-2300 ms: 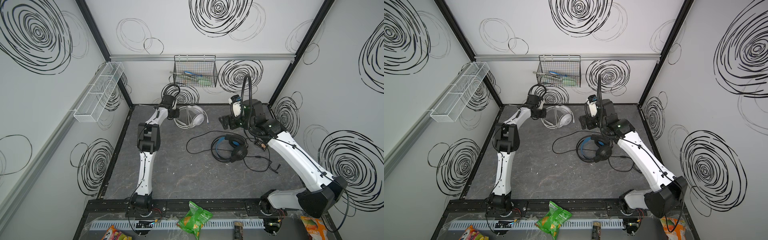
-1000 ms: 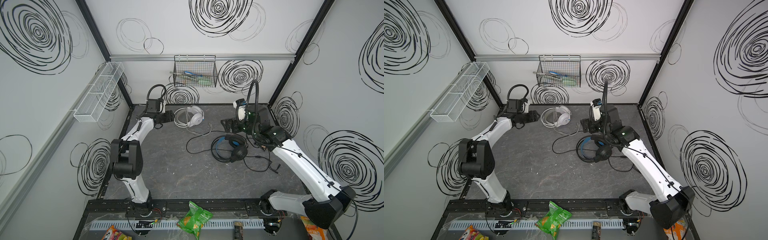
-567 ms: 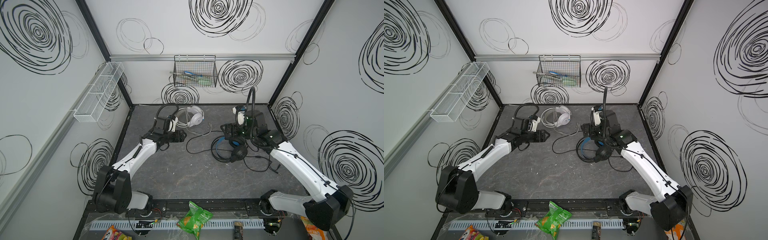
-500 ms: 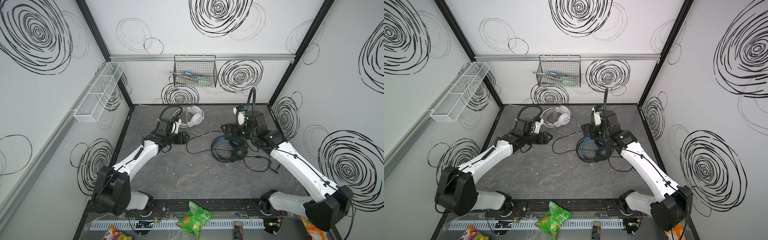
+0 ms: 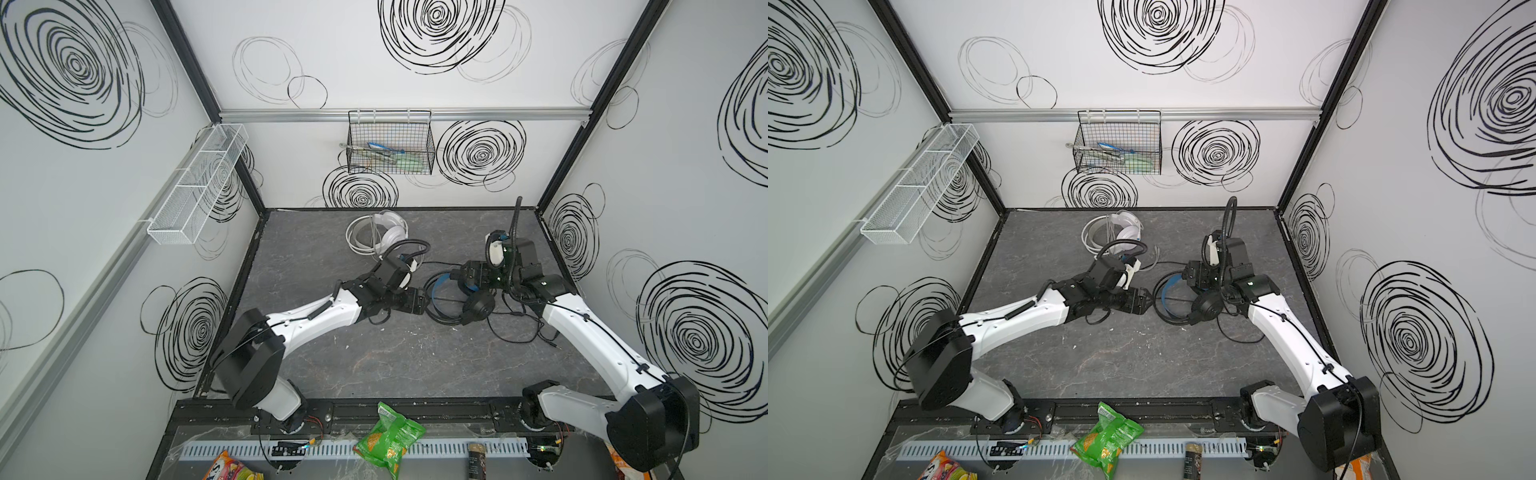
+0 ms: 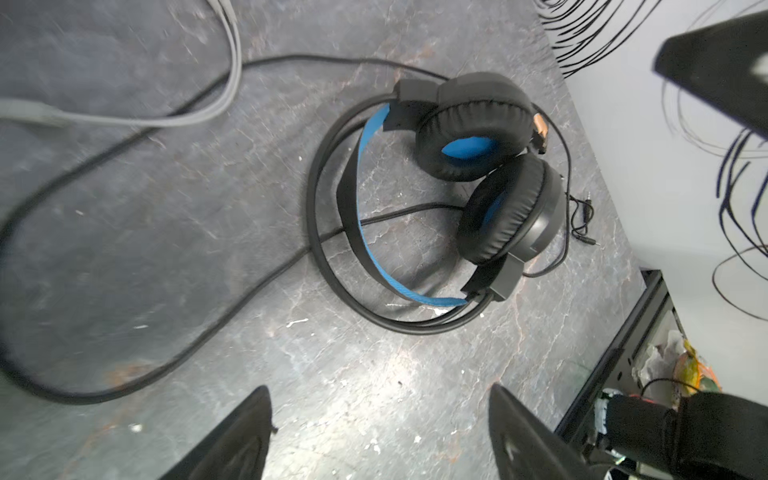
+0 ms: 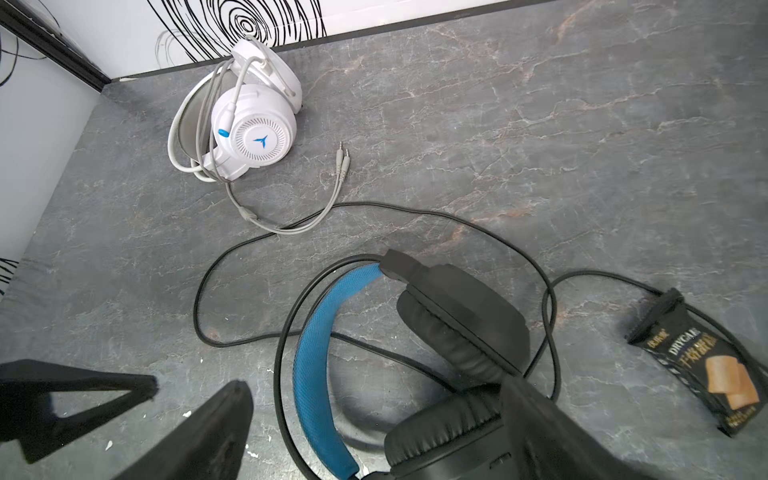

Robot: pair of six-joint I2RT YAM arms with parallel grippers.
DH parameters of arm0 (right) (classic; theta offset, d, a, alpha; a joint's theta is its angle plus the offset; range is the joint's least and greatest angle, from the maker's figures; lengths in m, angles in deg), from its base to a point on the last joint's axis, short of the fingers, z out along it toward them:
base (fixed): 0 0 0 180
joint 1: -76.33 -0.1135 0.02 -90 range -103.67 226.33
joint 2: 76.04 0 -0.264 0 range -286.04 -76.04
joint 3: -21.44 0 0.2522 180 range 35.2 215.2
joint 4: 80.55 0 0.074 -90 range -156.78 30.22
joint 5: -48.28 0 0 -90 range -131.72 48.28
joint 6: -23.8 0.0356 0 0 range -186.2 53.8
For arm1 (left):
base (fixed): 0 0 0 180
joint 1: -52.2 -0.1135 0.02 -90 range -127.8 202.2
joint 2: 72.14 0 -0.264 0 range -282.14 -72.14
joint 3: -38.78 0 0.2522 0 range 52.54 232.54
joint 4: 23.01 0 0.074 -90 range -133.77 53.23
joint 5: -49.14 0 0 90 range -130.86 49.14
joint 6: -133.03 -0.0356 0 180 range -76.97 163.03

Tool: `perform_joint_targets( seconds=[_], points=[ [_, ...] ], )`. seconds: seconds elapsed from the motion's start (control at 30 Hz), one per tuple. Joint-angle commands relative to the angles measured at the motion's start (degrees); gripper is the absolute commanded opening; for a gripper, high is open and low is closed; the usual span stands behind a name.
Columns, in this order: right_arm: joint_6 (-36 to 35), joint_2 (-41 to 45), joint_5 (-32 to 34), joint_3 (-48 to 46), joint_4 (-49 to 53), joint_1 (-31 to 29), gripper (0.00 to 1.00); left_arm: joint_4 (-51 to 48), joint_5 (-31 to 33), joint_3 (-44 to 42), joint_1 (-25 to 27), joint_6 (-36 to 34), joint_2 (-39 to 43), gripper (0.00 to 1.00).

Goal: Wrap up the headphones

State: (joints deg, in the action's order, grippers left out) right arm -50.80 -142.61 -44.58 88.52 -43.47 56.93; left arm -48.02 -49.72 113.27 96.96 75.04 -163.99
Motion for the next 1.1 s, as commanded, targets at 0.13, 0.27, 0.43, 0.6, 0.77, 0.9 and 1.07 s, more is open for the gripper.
perform_joint_targets(
  seconds=[0.13, 0.27, 0.43, 0.6, 0.77, 0.9, 1.07],
  points=[
    [-1.50, 2.93, 3.62, -1.57, -0.57, -0.11, 0.97, 2.53, 5.11, 4.01, 2.35, 7.69, -7.39, 0.86],
    [-1.70, 3.02, 3.73, -1.39, -0.81, -0.20, 0.97, 2.12, 5.75, 6.97, 2.84, 9.73, -12.32, 0.84],
    [-2.53, 3.37, 4.24, -1.20, -0.99, -0.73, 0.97, -1.23, 7.65, 12.48, 3.59, 9.72, -18.56, 0.79],
    [-3.06, 4.16, 4.95, -1.53, -0.99, -1.08, 0.97, -2.44, 8.27, 14.18, 3.61, 10.53, -23.21, 0.73],
    [-3.69, 4.78, 5.75, -1.72, -0.81, -1.15, 0.97, -4.26, 10.84, 14.01, 4.36, 8.50, -24.16, 0.64],
    [-3.99, 4.78, 6.02, -1.50, -0.88, -1.20, 0.97, -3.60, 11.72, 9.49, 4.25, 7.45, -21.62, 0.41],
    [-4.42, 4.63, 6.43, -1.11, -0.91, -1.25, 0.97, -4.06, 14.75, 0.85, 4.56, 5.79, -11.83, 0.19]
  ],
)
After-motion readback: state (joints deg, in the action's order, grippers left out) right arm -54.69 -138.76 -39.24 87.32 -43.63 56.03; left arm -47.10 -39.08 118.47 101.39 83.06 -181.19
